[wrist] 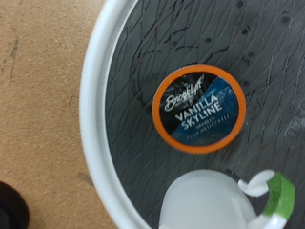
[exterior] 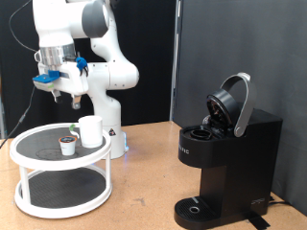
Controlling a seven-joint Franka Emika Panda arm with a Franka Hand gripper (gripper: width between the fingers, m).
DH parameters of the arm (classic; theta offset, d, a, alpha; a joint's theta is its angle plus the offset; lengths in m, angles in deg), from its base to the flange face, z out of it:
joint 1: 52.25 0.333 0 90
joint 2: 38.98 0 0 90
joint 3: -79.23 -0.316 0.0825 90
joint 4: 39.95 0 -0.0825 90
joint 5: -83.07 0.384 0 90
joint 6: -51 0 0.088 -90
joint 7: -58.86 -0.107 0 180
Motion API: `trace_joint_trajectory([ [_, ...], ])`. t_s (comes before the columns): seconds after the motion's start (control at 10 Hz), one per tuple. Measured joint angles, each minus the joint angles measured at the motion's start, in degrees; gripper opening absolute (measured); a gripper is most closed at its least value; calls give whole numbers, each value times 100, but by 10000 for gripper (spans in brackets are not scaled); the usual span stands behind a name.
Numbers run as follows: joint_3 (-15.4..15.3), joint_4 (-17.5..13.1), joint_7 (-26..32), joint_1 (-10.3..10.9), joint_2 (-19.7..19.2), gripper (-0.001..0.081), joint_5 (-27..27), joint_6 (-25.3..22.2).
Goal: Make a cup of coffee with the keurig machine
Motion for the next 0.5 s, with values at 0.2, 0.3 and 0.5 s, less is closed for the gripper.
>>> trace_joint_trajectory([
  [0.2, 1, 199, 0, -4, -123, 734, -122, 323],
  [0.3, 2, 305, -3, -10, -165, 734, -180, 481],
  [0.5, 6, 512, -23, -41, -250, 734, -274, 837],
])
